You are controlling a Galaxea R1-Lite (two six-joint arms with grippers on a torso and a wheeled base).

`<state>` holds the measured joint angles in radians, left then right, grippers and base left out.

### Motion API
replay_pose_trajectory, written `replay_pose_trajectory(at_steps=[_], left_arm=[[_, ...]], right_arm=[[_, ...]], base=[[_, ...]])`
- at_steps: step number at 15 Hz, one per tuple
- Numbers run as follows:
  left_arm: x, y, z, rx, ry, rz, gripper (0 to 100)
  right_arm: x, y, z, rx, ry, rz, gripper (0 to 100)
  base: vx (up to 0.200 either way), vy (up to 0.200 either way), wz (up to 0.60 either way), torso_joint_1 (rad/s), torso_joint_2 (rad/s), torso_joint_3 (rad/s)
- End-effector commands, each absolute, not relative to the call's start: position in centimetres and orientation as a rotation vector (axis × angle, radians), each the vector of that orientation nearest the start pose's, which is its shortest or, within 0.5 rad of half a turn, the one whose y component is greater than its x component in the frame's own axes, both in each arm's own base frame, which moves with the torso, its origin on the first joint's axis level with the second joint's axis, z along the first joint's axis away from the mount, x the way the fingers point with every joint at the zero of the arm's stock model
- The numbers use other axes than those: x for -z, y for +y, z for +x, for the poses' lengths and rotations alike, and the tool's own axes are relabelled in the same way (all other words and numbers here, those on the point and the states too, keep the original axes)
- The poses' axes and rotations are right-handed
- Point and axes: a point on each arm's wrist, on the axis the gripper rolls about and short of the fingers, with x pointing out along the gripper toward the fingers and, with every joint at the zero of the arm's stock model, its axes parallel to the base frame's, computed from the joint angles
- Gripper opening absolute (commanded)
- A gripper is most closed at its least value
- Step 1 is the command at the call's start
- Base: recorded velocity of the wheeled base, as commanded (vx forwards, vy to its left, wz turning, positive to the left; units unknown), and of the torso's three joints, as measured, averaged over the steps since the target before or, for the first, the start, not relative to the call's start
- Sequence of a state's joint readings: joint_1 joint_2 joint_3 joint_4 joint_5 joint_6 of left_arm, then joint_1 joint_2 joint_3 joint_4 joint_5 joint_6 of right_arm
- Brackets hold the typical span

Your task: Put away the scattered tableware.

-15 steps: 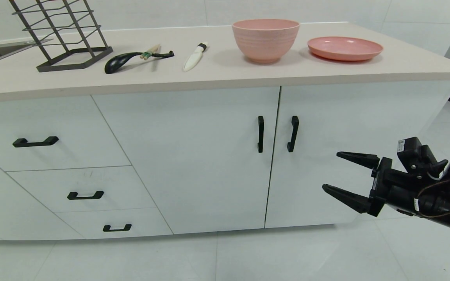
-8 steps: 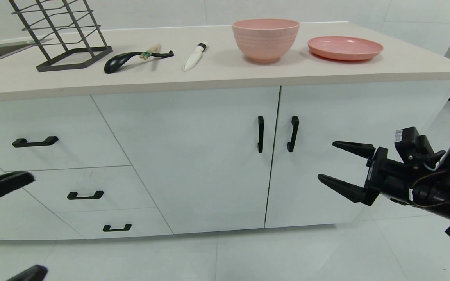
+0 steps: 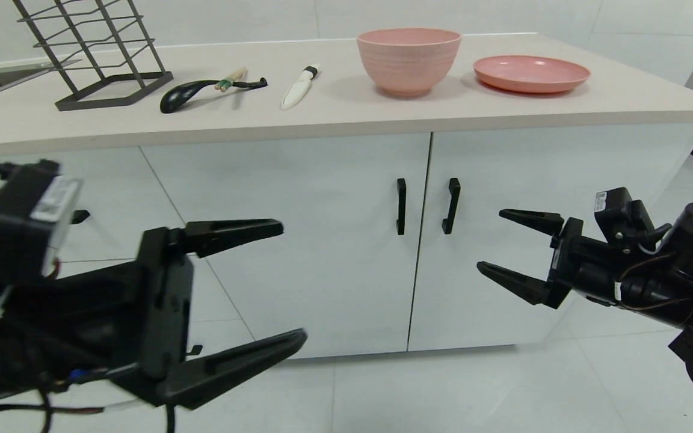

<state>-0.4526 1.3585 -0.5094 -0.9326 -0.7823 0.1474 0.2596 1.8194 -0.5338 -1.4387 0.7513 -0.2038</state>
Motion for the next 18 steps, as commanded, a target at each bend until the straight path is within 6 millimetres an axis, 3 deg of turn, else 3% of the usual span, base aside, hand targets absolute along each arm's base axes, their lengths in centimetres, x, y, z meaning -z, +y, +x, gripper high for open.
replay_pose_trajectory(at_steps=[1, 4, 5, 7, 11, 18], left_arm=[[-19.9, -15.6, 22.6, 1.262, -0.106, 0.132, 100], [-19.4, -18.7, 24.9, 1.281, -0.097, 0.130, 100], [-19.4, -18.7, 24.9, 1.281, -0.097, 0.130, 100], [-19.2, -20.2, 27.2, 1.281, -0.119, 0.138, 100], [-18.9, -22.0, 29.8, 1.311, -0.155, 0.145, 100], [-17.6, -23.7, 31.7, 1.465, -0.167, 0.141, 100]], right_arm=[[-15.4, 10.3, 28.8, -1.022, -0.259, -0.220, 100], [-14.8, 10.7, 30.0, -1.025, -0.250, -0.218, 100], [-14.8, 10.7, 30.0, -1.025, -0.250, -0.218, 100], [-14.3, 10.9, 30.8, -1.024, -0.247, -0.218, 100], [-14.0, 11.1, 32.4, -1.015, -0.257, -0.220, 100], [-14.2, 11.6, 33.8, -1.013, -0.293, -0.229, 100]], base=[[0.000, 0.000, 0.00, 0.000, 0.00, 0.000], [0.000, 0.000, 0.00, 0.000, 0.00, 0.000], [0.000, 0.000, 0.00, 0.000, 0.00, 0.000], [0.000, 0.000, 0.00, 0.000, 0.00, 0.000], [0.000, 0.000, 0.00, 0.000, 0.00, 0.000], [0.000, 0.000, 0.00, 0.000, 0.00, 0.000]])
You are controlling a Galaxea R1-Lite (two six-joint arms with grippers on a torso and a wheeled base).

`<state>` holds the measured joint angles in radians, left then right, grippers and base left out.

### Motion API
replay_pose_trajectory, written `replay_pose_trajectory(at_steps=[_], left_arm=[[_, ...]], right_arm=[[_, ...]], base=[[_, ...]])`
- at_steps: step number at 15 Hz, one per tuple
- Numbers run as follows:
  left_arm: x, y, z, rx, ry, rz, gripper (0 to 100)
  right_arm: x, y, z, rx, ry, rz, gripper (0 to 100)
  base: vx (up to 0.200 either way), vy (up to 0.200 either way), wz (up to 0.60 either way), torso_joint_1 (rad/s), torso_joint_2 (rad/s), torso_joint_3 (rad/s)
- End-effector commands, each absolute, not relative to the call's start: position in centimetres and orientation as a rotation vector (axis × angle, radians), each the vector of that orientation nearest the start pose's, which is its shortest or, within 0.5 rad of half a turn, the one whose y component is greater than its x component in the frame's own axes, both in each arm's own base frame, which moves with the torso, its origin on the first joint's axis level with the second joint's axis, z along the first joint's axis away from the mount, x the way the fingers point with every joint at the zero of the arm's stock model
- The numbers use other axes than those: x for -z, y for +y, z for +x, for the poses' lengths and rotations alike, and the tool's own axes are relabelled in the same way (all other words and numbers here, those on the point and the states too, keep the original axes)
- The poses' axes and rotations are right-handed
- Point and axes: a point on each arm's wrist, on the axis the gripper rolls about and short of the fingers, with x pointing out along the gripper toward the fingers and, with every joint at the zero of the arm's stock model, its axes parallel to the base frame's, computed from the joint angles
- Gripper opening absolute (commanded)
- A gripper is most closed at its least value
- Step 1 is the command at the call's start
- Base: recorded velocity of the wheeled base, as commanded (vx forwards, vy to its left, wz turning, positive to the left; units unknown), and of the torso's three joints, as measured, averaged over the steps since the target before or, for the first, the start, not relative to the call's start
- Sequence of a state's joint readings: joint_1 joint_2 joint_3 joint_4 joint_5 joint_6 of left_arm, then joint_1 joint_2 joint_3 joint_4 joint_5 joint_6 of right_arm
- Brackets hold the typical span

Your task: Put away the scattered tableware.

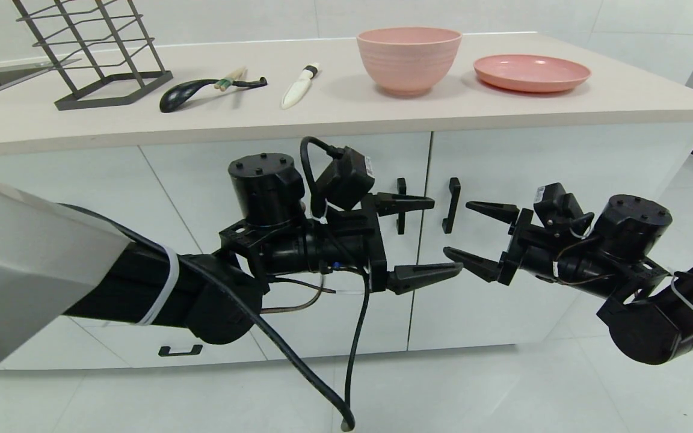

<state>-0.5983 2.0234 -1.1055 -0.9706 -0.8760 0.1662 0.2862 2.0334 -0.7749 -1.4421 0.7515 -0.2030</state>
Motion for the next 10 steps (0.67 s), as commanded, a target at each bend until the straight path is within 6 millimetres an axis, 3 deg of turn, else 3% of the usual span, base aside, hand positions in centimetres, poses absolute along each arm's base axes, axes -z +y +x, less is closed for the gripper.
replay_pose_trajectory(at_steps=[1, 4, 10], left_arm=[[-17.5, -23.8, 31.8, 1.490, -0.166, 0.140, 100], [-17.4, -23.8, 31.8, 1.479, -0.167, 0.139, 100], [-18.0, -23.6, 33.1, 1.267, -0.211, 0.144, 100]], right_arm=[[-14.2, 11.7, 34.1, -1.014, -0.300, -0.231, 100], [-14.3, 12.0, 34.8, -1.041, -0.321, -0.237, 100], [-13.9, 12.9, 35.9, -1.075, -0.341, -0.242, 100]], base=[[0.000, 0.000, 0.00, 0.000, 0.00, 0.000], [0.000, 0.000, 0.00, 0.000, 0.00, 0.000], [0.000, 0.000, 0.00, 0.000, 0.00, 0.000]])
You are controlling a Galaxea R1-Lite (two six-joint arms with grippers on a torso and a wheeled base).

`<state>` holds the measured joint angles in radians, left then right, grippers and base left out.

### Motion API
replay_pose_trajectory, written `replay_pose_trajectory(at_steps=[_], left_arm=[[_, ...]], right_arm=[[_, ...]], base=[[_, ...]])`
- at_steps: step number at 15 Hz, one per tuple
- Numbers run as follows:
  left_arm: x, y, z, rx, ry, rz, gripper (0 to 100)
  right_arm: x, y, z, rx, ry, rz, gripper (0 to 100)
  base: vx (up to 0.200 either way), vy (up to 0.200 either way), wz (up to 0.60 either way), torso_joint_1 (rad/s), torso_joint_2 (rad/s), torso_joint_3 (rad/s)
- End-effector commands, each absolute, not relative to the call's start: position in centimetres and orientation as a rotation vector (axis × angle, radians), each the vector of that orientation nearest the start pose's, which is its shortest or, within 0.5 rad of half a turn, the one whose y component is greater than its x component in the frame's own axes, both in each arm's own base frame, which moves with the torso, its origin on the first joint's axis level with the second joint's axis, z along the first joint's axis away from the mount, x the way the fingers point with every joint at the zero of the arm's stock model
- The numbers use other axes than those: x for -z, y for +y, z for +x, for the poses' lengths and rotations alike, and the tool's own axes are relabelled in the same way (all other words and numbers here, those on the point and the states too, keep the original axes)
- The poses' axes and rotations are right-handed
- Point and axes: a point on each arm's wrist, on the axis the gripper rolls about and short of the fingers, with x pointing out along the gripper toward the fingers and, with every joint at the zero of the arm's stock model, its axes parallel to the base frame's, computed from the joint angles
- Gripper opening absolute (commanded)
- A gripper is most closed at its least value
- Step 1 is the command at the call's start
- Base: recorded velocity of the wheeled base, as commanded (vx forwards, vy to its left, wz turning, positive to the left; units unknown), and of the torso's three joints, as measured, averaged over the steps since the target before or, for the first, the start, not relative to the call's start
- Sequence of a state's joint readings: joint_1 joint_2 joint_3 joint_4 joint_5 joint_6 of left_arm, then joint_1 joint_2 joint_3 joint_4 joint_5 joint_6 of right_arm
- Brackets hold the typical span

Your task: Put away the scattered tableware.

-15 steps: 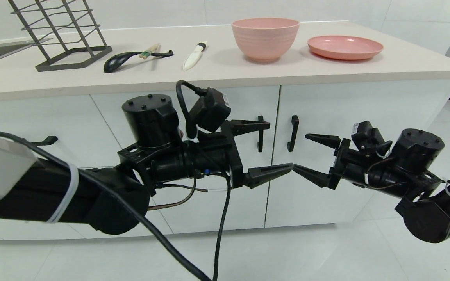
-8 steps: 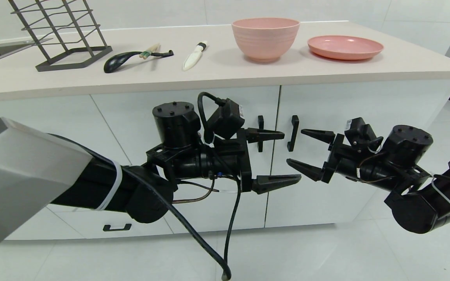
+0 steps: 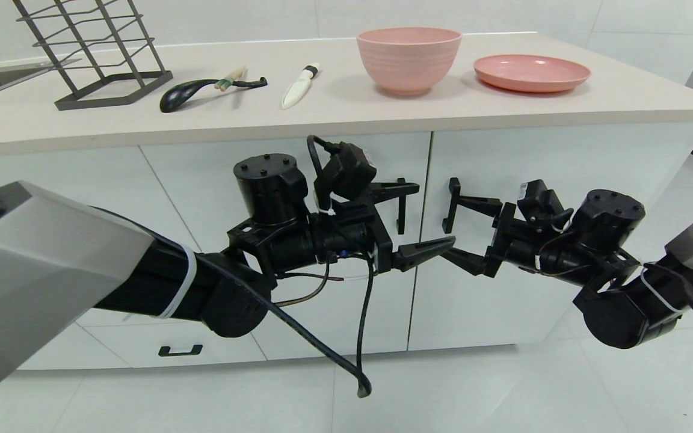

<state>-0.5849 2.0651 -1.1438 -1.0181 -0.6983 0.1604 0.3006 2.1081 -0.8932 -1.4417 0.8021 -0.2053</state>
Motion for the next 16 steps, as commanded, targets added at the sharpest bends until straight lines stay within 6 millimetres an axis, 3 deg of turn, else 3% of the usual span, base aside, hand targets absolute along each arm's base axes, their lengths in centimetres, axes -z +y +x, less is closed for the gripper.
replay_pose_trajectory(at_steps=[1, 9, 16], left_arm=[[-18.0, -23.6, 33.2, 1.265, -0.212, 0.143, 100], [-18.1, -23.8, 34.1, 1.249, -0.248, 0.146, 100], [-18.1, -24.3, 34.0, 1.259, -0.269, 0.127, 100]], right_arm=[[-13.9, 13.2, 36.0, -1.082, -0.345, -0.242, 100], [-14.2, 13.8, 34.4, -1.206, -0.348, -0.239, 100], [-15.0, 12.7, 30.2, -1.244, -0.307, -0.228, 100]], base=[[0.000, 0.000, 0.00, 0.000, 0.00, 0.000], [0.000, 0.000, 0.00, 0.000, 0.00, 0.000], [0.000, 0.000, 0.00, 0.000, 0.00, 0.000]])
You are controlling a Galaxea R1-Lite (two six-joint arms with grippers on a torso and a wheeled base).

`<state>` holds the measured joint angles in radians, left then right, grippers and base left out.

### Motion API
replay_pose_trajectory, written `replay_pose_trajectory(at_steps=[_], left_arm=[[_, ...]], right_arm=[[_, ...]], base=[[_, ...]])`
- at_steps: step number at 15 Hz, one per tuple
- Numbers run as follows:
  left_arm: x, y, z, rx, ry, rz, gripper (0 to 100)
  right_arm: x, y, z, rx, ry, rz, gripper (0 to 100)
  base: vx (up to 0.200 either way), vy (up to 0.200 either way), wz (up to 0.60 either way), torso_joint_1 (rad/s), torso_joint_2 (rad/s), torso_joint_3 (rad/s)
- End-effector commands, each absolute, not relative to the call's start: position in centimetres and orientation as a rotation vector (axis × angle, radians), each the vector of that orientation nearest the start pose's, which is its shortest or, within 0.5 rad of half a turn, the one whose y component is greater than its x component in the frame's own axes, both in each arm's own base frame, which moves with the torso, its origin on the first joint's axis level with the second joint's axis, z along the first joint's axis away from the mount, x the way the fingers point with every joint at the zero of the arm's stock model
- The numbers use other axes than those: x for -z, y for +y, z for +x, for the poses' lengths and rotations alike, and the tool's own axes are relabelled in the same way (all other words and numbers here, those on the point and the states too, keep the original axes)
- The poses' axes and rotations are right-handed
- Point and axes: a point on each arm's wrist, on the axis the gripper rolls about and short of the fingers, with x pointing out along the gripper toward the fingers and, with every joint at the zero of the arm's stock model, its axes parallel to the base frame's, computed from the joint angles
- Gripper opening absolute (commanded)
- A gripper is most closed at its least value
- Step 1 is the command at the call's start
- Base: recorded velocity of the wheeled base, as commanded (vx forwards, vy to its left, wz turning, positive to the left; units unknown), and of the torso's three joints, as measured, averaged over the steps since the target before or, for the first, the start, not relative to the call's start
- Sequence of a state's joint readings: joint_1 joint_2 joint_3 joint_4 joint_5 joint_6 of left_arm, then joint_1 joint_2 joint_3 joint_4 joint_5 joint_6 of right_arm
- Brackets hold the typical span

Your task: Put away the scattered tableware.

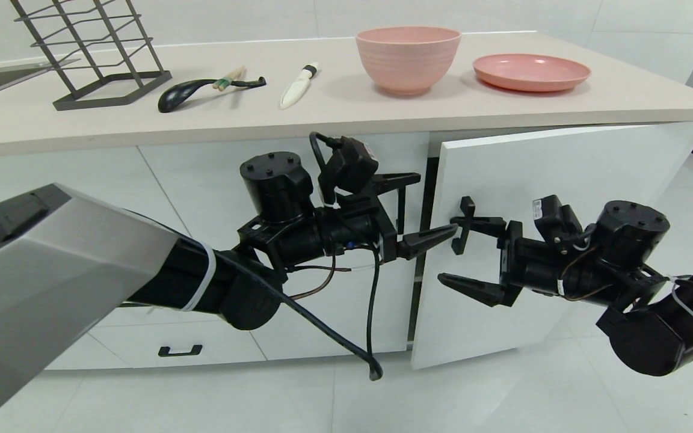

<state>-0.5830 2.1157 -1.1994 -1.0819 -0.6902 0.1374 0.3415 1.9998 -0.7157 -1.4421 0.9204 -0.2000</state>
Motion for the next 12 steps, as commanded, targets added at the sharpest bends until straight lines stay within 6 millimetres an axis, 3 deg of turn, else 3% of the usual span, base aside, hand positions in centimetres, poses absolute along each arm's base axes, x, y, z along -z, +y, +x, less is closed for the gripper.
replay_pose_trajectory(at_steps=[1, 8, 12], left_arm=[[-18.2, -24.5, 33.9, 1.267, -0.274, 0.126, 100], [-18.0, -29.1, 33.1, 1.358, -0.311, 0.096, 100], [-17.7, -31.3, 32.0, 1.417, -0.302, 0.064, 100]], right_arm=[[-14.8, 12.5, 29.6, -1.246, -0.291, -0.224, 100], [-13.9, 11.8, 28.2, -1.249, -0.235, -0.211, 100], [-13.4, 10.7, 29.0, -1.214, -0.221, -0.220, 100]], base=[[0.000, 0.000, 0.00, 0.000, 0.00, 0.000], [0.000, 0.000, 0.00, 0.000, 0.00, 0.000], [0.000, 0.000, 0.00, 0.000, 0.00, 0.000]])
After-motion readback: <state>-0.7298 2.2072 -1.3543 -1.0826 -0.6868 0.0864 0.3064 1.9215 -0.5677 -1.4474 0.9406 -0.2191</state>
